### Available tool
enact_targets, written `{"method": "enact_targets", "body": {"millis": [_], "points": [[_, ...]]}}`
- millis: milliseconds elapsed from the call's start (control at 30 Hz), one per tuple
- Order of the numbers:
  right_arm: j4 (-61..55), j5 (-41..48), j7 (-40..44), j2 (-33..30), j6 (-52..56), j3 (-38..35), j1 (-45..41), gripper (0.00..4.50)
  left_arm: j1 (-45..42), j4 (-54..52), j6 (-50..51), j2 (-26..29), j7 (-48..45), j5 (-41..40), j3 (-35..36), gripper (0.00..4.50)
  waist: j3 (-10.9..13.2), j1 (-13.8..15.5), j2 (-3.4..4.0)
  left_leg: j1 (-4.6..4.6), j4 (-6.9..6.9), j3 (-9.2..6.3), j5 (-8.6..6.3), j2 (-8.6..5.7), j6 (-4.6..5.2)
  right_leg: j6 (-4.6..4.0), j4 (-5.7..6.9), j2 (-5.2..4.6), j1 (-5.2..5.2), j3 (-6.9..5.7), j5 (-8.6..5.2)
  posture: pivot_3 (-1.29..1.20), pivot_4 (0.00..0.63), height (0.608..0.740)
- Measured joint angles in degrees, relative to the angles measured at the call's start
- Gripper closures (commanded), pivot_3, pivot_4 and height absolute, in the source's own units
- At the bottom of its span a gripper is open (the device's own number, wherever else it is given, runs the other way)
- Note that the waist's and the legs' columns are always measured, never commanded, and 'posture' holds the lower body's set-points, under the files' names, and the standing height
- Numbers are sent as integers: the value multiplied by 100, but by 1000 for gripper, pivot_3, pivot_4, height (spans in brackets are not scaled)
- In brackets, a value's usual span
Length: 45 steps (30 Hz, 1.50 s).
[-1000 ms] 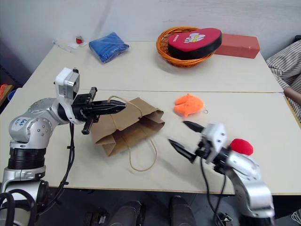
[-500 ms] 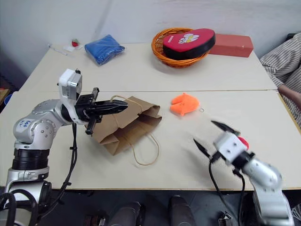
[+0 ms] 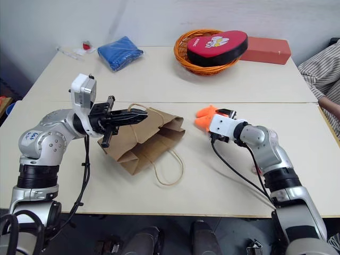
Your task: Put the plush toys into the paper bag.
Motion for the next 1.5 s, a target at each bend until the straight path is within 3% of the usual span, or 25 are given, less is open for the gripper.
{"method": "enact_targets", "body": {"millis": [233,333,533,700,867,1133,1467,1500], "points": [[62,309,399,-113,-500,11,-27,3870,-5,0,0,12,13,0,-1,4500,0,-75,0,0,-1,-1,0,0,0,0,2,0,0,-2,0,0,150,740],[-383,896,888,-380,-1028,-150,313,4426,-50,5,3,22,-4,-1,-8,4500,0,-84,0,-3,-3,-3,0,1,0,0,5,0,0,-4,0,0,150,740],[-1925,2096,1909,-829,-1180,-335,1177,4433,-135,24,80,45,-85,-12,-35,4500,0,-85,-1,-2,1,-4,-1,3,-1,1,-1,1,3,-5,0,0,150,740],[-3142,2425,2027,-253,-236,107,1244,4433,-307,-9,492,-90,-28,-342,-12,4500,1,-103,-1,1,10,-3,-1,6,-3,1,11,4,1,-1,0,0,150,740],[-2760,1815,1797,441,-84,643,704,4433,-292,-46,612,-90,-91,-391,-27,4500,1,-82,-1,1,12,-5,-1,1,-3,0,10,1,0,-2,0,0,150,740],[-1741,1160,1777,1010,-141,1234,42,4433,-293,-61,605,-146,-238,-400,-71,4500,1,-96,-1,0,9,-10,0,-2,-4,0,9,-2,-3,-8,0,0,150,740],[-880,794,1536,1962,307,1482,-518,4433,-243,-88,471,-250,-249,-377,-118,4500,1,-128,-1,-1,6,-9,1,-4,-6,0,20,-4,-18,-12,0,0,150,740],[-861,763,1513,2029,352,1487,-518,4083,-242,-88,460,-264,-247,-373,-118,4500,1,-128,-1,-1,6,-9,1,-4,-6,0,20,-4,-18,-12,0,0,150,740]]}}
